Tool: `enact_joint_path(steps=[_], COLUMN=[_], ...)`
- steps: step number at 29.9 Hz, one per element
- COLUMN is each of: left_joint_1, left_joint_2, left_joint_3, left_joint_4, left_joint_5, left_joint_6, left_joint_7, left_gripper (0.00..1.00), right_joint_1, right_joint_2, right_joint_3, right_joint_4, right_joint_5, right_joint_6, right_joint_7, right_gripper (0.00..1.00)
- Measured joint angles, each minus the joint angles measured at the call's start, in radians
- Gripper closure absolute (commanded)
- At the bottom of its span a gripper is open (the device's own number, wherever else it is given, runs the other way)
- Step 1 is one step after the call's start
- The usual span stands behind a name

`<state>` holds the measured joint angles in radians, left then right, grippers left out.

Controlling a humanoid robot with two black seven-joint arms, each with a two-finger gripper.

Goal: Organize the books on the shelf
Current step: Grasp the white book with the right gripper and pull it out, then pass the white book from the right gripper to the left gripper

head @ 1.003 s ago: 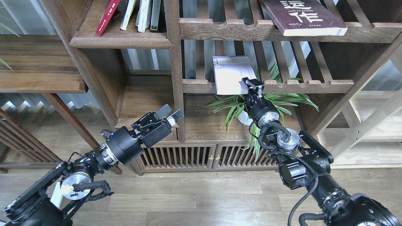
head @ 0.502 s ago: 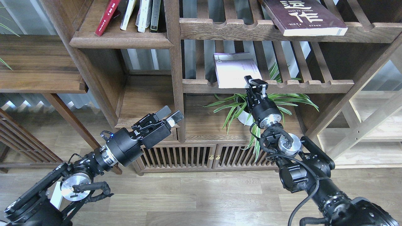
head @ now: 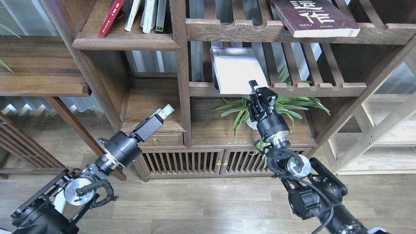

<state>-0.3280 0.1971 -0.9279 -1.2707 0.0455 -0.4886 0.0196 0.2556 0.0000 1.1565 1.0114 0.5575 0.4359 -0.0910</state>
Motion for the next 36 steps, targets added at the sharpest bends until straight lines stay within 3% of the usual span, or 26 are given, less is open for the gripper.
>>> enact_joint_path(steps=[8,11,16,19,36], left_joint_1=[-0.019,-0.031,-0.057,-0.064,-0.109], left_joint_2=[-0.004,-0.006,-0.006,-0.006,-0.008], left_joint_3=[0.019,0.02,0.02,0.012,-0.001], left_joint_4=[0.037,0.049,0.067,0.075,0.167], left_joint_5=[-0.127,-0.17,-0.293,-0.337,-0.372], left_joint_6=[0.0,0.0,0.0,0.0,0.0], left_joint_7=[0.024,0.071,0.201,0.251,0.267], left_gripper=[0.02,0.02,0.02,0.02,0.04], right_joint_1=[-0.109,-0.129,-0.153,-0.163,-0.235], right_joint_2=[0.0,0.0,0.0,0.0,-0.033], right_joint_3=[-0.048,-0.074,-0.097,-0.11,-0.14], right_joint_4=[0.113,0.128,0.158,0.18,0.205], right_joint_5=[0.001,0.001,0.0,-0.001,-0.001], right_joint_6=[0.052,0.053,0.053,0.053,0.053], right_joint_7=[-0.046,-0.047,-0.049,-0.053,-0.063], right_gripper=[0.97,0.97,0.97,0.97,0.97])
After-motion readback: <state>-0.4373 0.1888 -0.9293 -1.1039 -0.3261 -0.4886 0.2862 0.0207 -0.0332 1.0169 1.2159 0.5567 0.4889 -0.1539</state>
